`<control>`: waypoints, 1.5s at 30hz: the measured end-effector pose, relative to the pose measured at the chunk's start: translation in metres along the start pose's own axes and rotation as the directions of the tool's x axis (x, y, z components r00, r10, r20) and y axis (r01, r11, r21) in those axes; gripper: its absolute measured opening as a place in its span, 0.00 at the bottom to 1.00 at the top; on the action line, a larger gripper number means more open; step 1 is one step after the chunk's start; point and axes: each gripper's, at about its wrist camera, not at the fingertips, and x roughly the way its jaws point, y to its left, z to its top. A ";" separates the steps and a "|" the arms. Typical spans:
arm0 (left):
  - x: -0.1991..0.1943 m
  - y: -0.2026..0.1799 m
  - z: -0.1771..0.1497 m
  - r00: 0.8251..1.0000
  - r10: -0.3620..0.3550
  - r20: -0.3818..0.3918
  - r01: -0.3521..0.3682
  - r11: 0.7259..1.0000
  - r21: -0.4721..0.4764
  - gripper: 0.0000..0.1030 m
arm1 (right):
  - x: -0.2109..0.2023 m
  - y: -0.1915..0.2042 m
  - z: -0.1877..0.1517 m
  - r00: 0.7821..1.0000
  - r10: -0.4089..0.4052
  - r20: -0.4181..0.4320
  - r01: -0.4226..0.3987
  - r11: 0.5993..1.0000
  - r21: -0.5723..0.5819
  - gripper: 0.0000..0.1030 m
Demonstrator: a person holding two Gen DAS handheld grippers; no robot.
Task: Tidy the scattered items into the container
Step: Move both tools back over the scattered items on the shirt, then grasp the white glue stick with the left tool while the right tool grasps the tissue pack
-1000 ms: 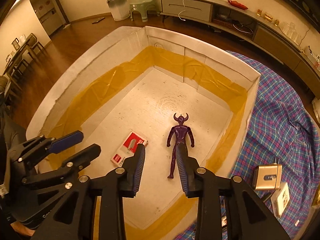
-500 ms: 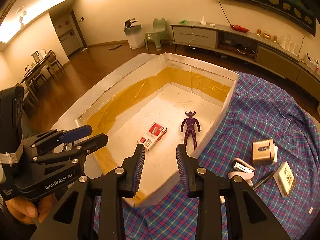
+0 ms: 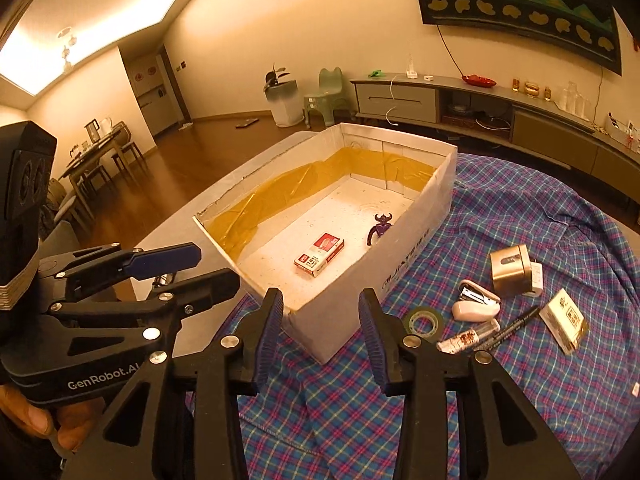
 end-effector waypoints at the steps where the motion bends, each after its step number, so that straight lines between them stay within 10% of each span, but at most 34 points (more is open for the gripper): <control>1: -0.001 -0.005 -0.002 1.000 -0.010 0.000 0.010 1.000 0.005 0.49 | -0.004 -0.004 -0.003 1.000 0.003 0.007 -0.003 1.000 0.011 0.42; 24: 0.091 -0.119 -0.017 0.973 -0.137 -0.184 0.169 0.970 0.172 0.49 | -0.002 -0.151 -0.072 0.986 -0.126 -0.108 0.156 0.924 0.349 0.43; 39: 0.194 -0.138 0.000 0.935 -0.204 -0.289 0.257 0.953 0.159 0.47 | 0.046 -0.249 -0.019 0.898 -0.367 -0.241 0.388 0.921 0.043 0.64; 45: 0.207 -0.153 -0.005 0.938 -0.213 -0.272 0.279 0.932 0.232 0.34 | 0.076 -0.255 -0.025 0.887 -0.395 -0.238 0.396 0.917 -0.049 0.56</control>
